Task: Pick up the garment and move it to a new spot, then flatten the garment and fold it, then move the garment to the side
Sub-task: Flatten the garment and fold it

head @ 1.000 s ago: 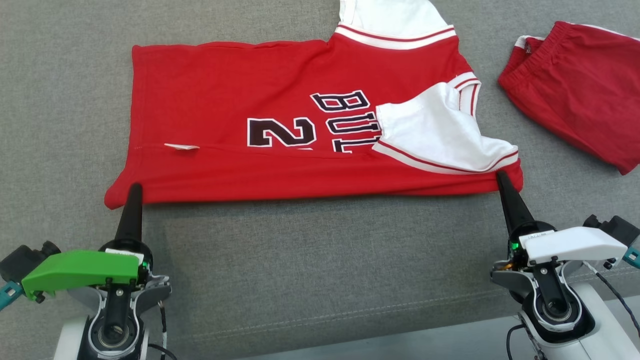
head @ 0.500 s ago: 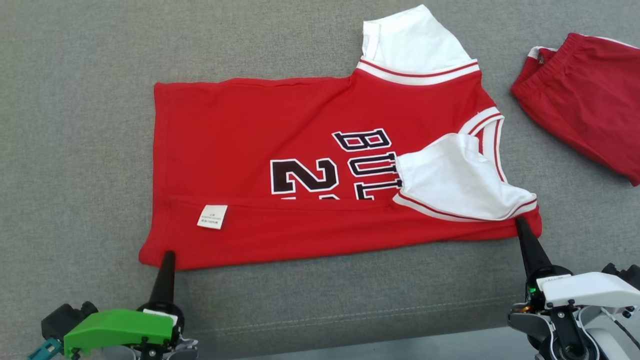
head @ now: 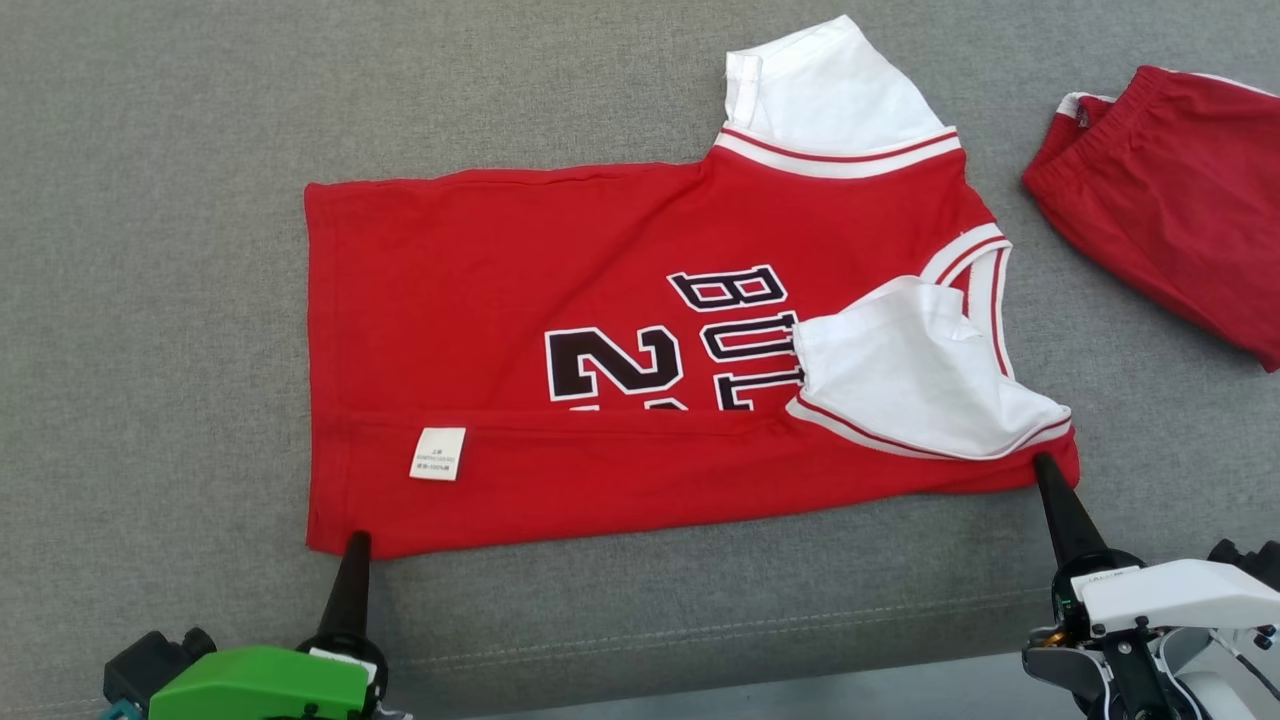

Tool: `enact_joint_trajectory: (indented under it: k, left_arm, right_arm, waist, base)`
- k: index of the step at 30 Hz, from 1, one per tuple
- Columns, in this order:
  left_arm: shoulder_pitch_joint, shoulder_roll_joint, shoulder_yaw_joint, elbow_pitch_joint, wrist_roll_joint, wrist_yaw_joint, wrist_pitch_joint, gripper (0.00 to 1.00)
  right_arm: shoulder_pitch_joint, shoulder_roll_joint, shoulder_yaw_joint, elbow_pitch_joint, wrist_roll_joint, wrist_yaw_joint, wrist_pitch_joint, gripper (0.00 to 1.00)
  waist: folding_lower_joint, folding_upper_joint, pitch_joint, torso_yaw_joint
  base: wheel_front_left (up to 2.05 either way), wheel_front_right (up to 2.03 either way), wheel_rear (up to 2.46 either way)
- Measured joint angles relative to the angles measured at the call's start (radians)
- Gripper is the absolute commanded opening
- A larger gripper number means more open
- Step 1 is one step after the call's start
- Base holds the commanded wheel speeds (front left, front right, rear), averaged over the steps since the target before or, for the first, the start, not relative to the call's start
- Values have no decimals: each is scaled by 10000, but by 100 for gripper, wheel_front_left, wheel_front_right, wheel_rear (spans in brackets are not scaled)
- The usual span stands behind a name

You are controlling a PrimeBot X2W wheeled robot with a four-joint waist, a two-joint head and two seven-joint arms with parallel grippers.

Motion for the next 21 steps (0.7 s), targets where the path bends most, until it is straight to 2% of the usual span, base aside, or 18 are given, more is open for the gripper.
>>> enact_joint_trajectory:
  k: [1,3,11,16,21]
  left_arm:
    - [80,2,-4,15,-2,0,0,76]
    - [258,2,-2,84,-6,42,-2,98]
    - [567,86,4,79,4,44,-15,100]
    - [571,869,535,-318,240,52,-102,100]
    - [464,1753,502,-1126,895,52,105,100]
  right_arm:
    - [9,-54,10,10,-42,-4,0,100]
    - [14,-75,-36,19,-67,-90,-23,100]
    - [430,-192,50,-100,-399,-105,-59,100]
    - [451,-815,98,-543,-1030,-209,-59,100]
    - [187,-1618,31,-1208,-1885,-326,-58,100]
  waist:
    - [0,0,2,-10]
    - [0,0,10,-29]
    - [0,0,47,-90]
    - [0,0,45,-237]
    - [0,0,50,-471]
  base:
    - [0,0,0]
    - [0,0,0]
    - [0,0,0]
    - [0,0,0]
    - [0,0,0]
